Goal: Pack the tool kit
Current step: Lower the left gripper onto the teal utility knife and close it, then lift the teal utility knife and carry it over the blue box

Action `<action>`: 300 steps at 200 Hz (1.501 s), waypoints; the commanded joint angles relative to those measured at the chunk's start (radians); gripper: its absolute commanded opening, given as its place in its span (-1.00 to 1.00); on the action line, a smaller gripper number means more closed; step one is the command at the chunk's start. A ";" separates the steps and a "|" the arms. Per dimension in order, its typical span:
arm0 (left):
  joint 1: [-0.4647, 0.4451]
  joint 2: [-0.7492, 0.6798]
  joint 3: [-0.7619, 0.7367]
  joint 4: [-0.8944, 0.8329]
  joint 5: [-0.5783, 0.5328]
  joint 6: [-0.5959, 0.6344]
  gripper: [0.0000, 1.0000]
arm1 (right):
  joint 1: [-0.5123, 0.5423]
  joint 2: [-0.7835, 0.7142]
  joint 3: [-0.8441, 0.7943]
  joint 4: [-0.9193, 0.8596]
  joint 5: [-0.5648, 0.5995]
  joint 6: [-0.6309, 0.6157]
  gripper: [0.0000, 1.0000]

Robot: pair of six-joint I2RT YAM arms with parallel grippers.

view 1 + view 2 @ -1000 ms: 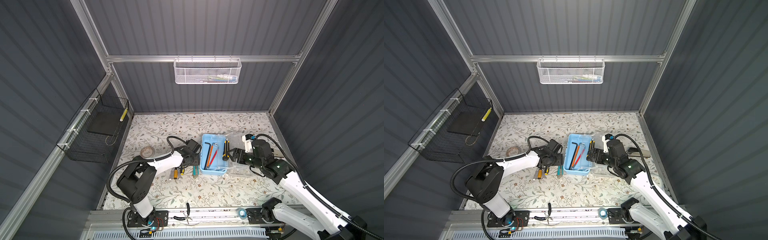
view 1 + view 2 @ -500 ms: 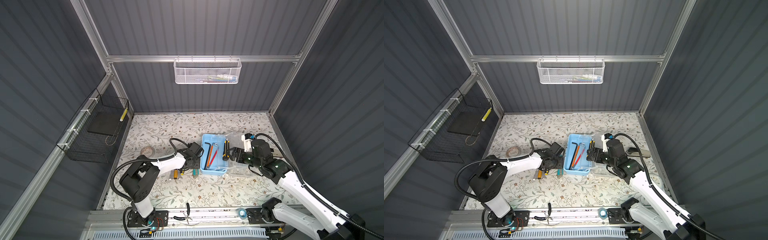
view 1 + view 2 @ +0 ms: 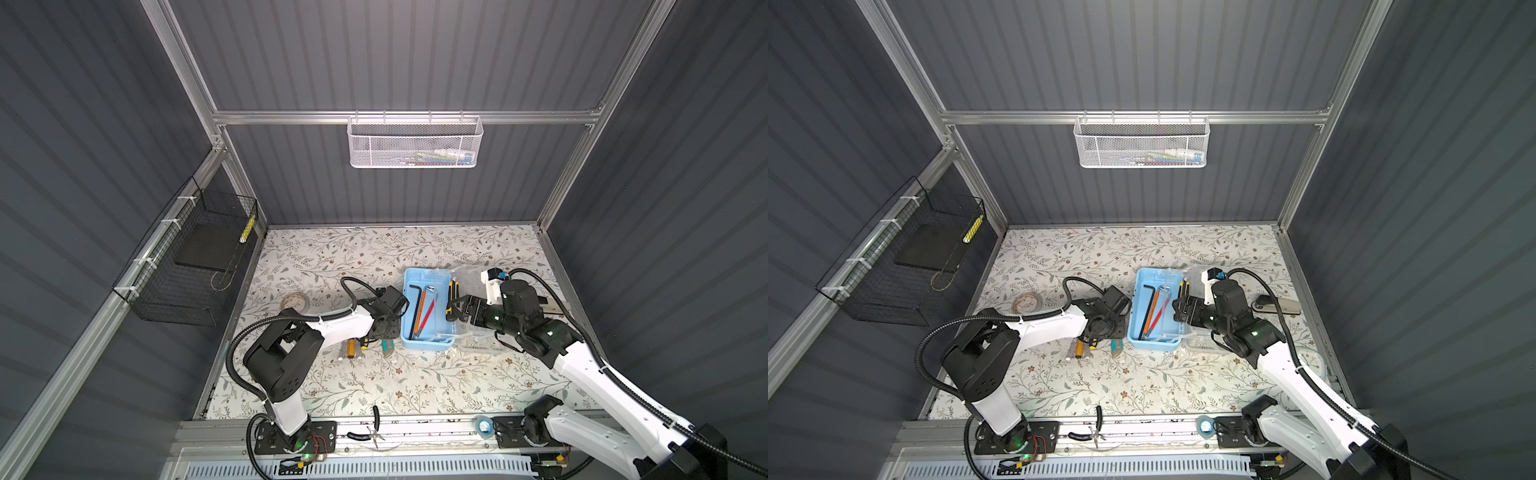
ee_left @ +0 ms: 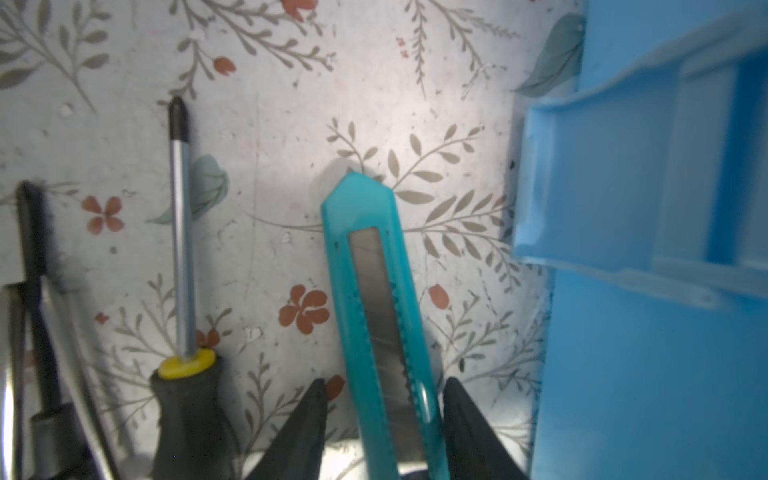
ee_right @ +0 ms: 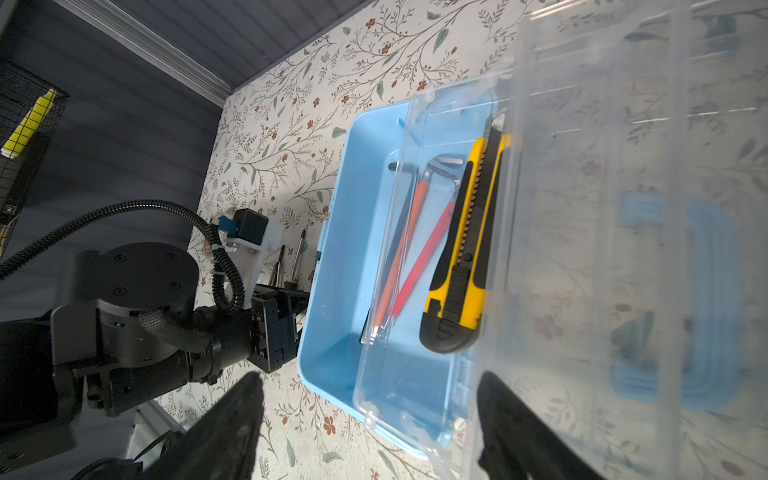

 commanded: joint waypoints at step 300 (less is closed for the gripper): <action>-0.080 -0.185 0.388 -0.148 -0.018 0.103 -0.60 | -0.001 -0.113 0.019 0.010 0.096 -0.015 0.62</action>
